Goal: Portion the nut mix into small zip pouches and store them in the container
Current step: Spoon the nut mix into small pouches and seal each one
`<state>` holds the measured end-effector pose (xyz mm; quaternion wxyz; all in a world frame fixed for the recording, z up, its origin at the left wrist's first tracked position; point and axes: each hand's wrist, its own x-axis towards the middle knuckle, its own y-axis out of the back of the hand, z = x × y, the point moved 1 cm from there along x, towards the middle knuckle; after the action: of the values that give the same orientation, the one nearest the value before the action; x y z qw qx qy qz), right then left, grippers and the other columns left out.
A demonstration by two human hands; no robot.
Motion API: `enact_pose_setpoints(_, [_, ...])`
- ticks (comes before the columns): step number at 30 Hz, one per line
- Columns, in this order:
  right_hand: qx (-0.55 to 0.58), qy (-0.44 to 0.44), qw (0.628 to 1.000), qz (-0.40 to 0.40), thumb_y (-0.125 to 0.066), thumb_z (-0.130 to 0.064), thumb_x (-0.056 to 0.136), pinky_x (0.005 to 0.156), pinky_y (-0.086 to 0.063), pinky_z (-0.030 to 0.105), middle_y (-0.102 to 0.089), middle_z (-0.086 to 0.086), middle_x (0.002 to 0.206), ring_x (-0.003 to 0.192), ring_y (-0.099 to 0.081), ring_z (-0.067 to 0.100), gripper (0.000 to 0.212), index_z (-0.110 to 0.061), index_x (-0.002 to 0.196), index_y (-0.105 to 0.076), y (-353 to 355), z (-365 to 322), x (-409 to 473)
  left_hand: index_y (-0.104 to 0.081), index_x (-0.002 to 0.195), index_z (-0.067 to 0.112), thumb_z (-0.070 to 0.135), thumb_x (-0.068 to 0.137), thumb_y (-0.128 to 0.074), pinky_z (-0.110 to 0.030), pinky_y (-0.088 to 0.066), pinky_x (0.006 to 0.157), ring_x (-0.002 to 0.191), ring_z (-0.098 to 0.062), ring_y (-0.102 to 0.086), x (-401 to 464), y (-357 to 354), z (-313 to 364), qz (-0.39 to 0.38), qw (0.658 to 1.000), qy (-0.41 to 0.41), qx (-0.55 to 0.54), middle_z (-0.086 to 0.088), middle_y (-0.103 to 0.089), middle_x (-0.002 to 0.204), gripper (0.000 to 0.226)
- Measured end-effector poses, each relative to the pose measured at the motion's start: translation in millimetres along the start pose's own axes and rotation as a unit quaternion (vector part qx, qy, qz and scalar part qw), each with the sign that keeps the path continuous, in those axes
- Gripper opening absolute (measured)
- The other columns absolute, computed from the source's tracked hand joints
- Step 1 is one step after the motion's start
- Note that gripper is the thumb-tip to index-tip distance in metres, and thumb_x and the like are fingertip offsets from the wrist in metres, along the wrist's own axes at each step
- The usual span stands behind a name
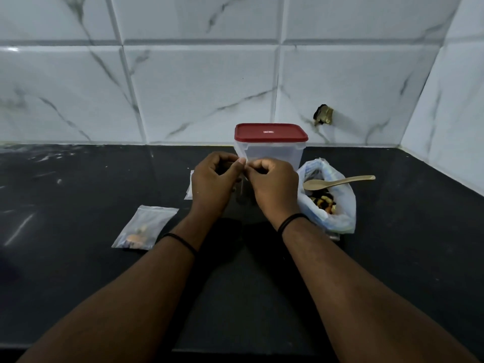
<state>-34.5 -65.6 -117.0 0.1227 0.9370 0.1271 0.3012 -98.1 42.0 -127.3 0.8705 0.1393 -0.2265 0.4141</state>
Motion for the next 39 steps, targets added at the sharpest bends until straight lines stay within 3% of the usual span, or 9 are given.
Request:
enact_pose_setpoints(10, [0.013, 0.016, 0.999, -0.05, -0.07, -0.024, 0.091, 0.079, -0.06, 0.038, -0.075, -0.008, 0.083, 0.078, -0.07, 0.006, 0.009, -0.02, 0.093, -0.077, -2, 2, -1, -0.075, 0.087, 0.01, 0.011, 0.09, -0.072, -0.029, -0.053, 0.054, 0.063, -0.014, -0.067, 0, 4, 0, 0.002, 0.997, 0.056, -0.06, -0.008, -0.072, 0.073, 0.004])
enact_pose_setpoints(16, [0.043, -0.015, 0.999, -0.029, -0.07, -0.036, 0.09, 0.073, -0.061, 0.043, -0.074, -0.004, 0.076, 0.071, -0.071, 0.013, 0.021, -0.017, 0.088, -0.076, -4, 6, 1, -0.075, 0.084, 0.017, 0.006, 0.09, -0.069, -0.025, -0.052, 0.054, 0.062, -0.009, -0.065, -1, 1, -1, -0.029, 0.999, 0.029, -0.01, -0.001, -0.072, 0.072, 0.014])
enact_pose_setpoints(20, [0.03, -0.024, 0.999, -0.015, -0.071, -0.024, 0.09, 0.072, -0.061, 0.043, -0.074, -0.002, 0.075, 0.071, -0.07, 0.015, 0.011, -0.016, 0.085, -0.075, -4, 8, 2, -0.075, 0.084, 0.02, 0.007, 0.088, -0.071, -0.03, -0.055, 0.059, 0.064, -0.014, -0.066, -1, 0, -2, -0.035, 0.998, 0.02, 0.041, 0.002, -0.073, 0.075, 0.014])
enact_pose_setpoints(24, [-0.127, 0.046, 0.99, 0.041, -0.062, -0.02, 0.093, 0.071, -0.055, 0.037, -0.07, 0.0, 0.079, 0.074, -0.064, 0.016, 0.014, -0.012, 0.084, -0.07, 2, 4, 0, -0.074, 0.083, 0.02, 0.014, 0.087, -0.066, -0.026, -0.054, 0.065, 0.069, -0.008, -0.065, -3, 4, 8, 0.026, 0.987, -0.017, 0.16, 0.008, -0.07, 0.076, 0.011])
enact_pose_setpoints(27, [-0.274, 0.116, 0.952, 0.069, -0.055, -0.022, 0.098, 0.065, -0.047, 0.031, -0.069, 0.005, 0.09, 0.081, -0.064, 0.022, 0.013, -0.013, 0.095, -0.064, 6, -5, 0, -0.071, 0.078, 0.018, 0.018, 0.084, -0.066, -0.012, -0.039, 0.06, 0.07, -0.006, -0.057, -5, 8, 19, 0.078, 0.959, -0.078, 0.262, 0.009, -0.066, 0.077, 0.008])
enact_pose_setpoints(30, [-0.308, 0.133, 0.938, 0.092, -0.054, -0.016, 0.096, 0.061, -0.039, 0.031, -0.067, 0.008, 0.092, 0.083, -0.065, 0.027, 0.008, -0.013, 0.098, -0.061, 2, -9, 2, -0.069, 0.079, 0.017, 0.022, 0.083, -0.068, -0.009, -0.031, 0.058, 0.07, -0.007, -0.052, -6, 7, 21, 0.092, 0.939, -0.129, 0.304, 0.005, -0.063, 0.078, 0.007])
enact_pose_setpoints(32, [-0.278, 0.126, 0.948, 0.096, -0.054, -0.014, 0.096, 0.062, -0.037, 0.03, -0.066, 0.008, 0.091, 0.082, -0.064, 0.027, 0.008, -0.012, 0.095, -0.062, 2, -7, 4, -0.07, 0.085, 0.017, 0.03, 0.082, -0.065, -0.017, -0.042, 0.062, 0.076, -0.009, -0.055, -6, 8, 19, 0.082, 0.937, -0.163, 0.299, 0.004, -0.063, 0.084, 0.014])
enact_pose_setpoints(35, [-0.184, 0.103, 0.975, 0.073, -0.056, -0.015, 0.095, 0.064, -0.04, 0.03, -0.067, 0.006, 0.086, 0.08, -0.061, 0.021, 0.012, -0.009, 0.089, -0.064, 8, -1, 8, -0.065, 0.117, 0.016, 0.035, 0.072, -0.06, -0.024, -0.048, 0.083, 0.104, -0.013, -0.054, -7, 13, 19, -0.009, 0.948, -0.199, 0.25, 0.001, -0.057, 0.114, 0.049])
enact_pose_setpoints(39, [-0.093, 0.036, 0.994, 0.035, -0.058, -0.015, 0.094, 0.07, -0.052, 0.033, -0.068, 0.0, 0.082, 0.077, -0.063, 0.017, 0.012, -0.008, 0.09, -0.067, 16, 3, 9, -0.038, 0.15, 0.019, 0.031, 0.065, -0.077, -0.031, -0.034, 0.114, 0.141, -0.014, -0.034, -1, 16, 11, -0.132, 0.928, -0.194, 0.291, 0.001, -0.038, 0.152, 0.094])
